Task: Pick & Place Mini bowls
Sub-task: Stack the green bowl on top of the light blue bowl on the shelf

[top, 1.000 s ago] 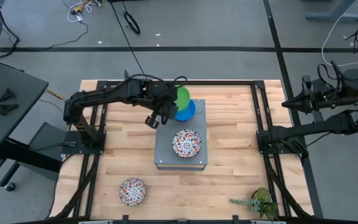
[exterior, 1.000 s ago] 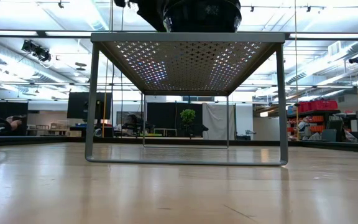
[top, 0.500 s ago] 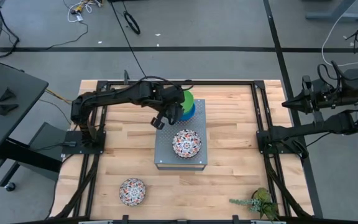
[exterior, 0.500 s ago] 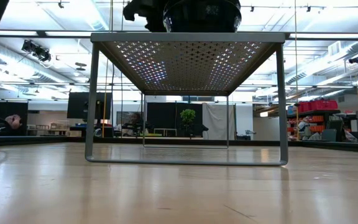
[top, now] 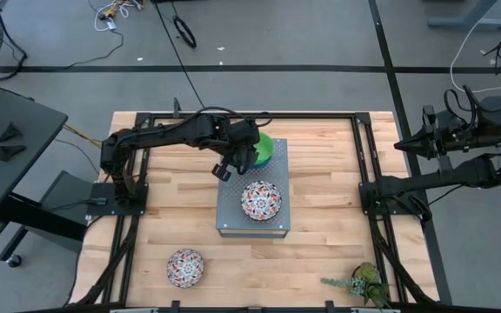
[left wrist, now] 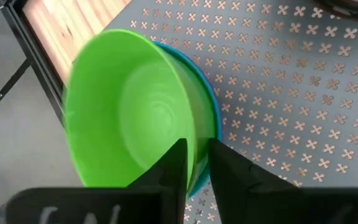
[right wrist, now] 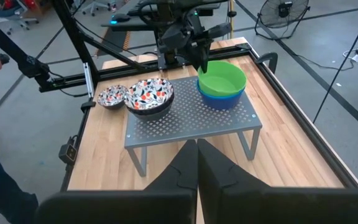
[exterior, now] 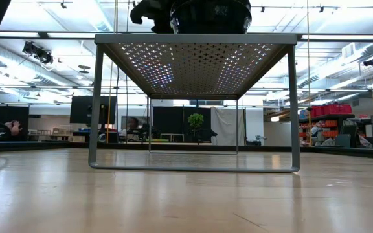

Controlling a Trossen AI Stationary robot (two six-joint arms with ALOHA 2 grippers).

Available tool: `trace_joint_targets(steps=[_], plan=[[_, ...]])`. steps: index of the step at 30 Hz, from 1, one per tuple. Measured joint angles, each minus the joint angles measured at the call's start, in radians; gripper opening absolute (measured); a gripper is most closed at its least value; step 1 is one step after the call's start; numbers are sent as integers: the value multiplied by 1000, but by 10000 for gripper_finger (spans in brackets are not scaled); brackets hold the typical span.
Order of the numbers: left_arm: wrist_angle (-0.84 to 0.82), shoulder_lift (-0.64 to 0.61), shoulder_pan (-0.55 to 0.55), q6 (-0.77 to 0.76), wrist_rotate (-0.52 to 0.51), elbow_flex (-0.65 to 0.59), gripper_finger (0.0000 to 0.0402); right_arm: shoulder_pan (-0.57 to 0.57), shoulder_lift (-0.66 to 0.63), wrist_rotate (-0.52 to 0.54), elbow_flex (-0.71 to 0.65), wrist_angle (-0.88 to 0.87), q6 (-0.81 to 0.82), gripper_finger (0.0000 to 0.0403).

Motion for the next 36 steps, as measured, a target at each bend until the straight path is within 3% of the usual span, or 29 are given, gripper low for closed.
trace_joint_targets(steps=[17, 24, 36], plan=[[-4, -2, -1, -34, -11, 46, 180, 0, 0, 0, 0, 0, 0, 3], [-37, -2, -1, -90, -13, 110, 186, 0, 0, 0, 0, 0, 0, 3], [-33, -2, -3, -390, 19, 125, 165, 0, 0, 0, 0, 0, 0, 3]])
